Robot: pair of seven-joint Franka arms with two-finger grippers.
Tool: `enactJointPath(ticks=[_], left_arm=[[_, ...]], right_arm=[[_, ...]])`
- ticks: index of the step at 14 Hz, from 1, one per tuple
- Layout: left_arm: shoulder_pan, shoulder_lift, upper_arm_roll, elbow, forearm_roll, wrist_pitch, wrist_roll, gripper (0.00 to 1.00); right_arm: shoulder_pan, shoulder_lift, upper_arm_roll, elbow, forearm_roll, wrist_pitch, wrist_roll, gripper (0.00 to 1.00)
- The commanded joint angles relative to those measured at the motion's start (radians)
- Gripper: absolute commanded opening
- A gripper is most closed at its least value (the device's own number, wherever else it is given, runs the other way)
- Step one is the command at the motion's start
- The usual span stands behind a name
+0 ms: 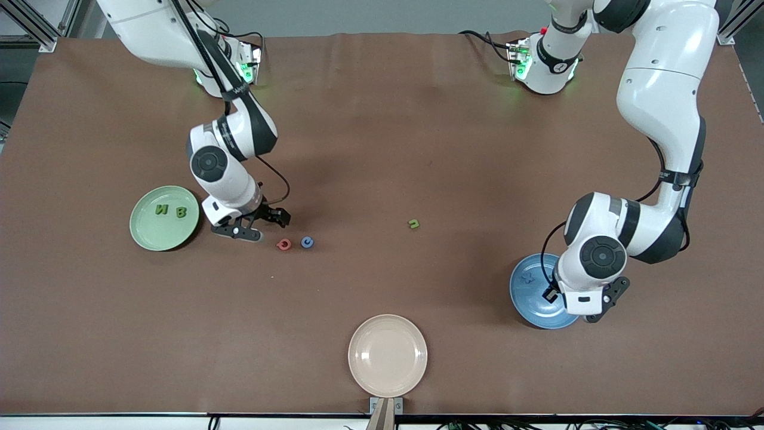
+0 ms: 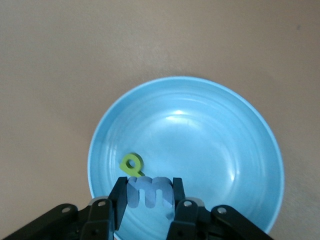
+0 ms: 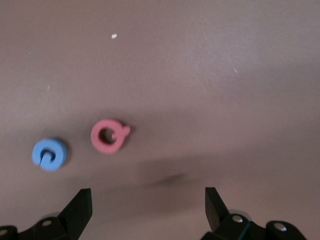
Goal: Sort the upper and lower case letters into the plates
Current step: 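Release the m into the blue plate while the right gripper reaches Q, then grasp the green u with the left gripper while the right gripper reaches Q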
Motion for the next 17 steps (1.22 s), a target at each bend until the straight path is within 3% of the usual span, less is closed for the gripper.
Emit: enactJointPath(ticks=[1, 2, 6, 8, 12, 17], left_arm=[[0.004, 0.004, -0.01, -0.006, 0.019, -0.001, -0.003, 0.9], [0.001, 0.002, -0.008, -0.006, 0.021, -0.001, -0.003, 1.0], [-0.012, -0.001, -0.022, -0.006, 0.007, -0.001, -0.026, 1.0], [-0.062, 0.001, -0.06, -0.006, 0.007, -0.001, -0.147, 1.0], [-0.198, 0.01, -0.064, -0.009, -0.019, -0.001, -0.33, 1.0], [-0.312, 0.024, -0.064, -0.019, -0.148, 0.051, -0.48, 1.0]], right_arm=[[-0.005, 0.07, -0.008, 0.102, 0.033, -0.018, 0.025, 0.99], [-0.006, 0.102, -0.008, 0.134, 0.039, -0.02, 0.025, 0.99], [-0.001, 0.184, 0.006, 0.2, 0.041, -0.022, 0.023, 0.99], [0.005, 0.193, 0.006, 0.206, 0.041, -0.023, 0.022, 0.97], [0.007, 0.198, 0.009, 0.205, 0.041, -0.023, 0.022, 0.83], [0.007, 0.198, 0.018, 0.205, 0.039, -0.045, 0.011, 0.56]])
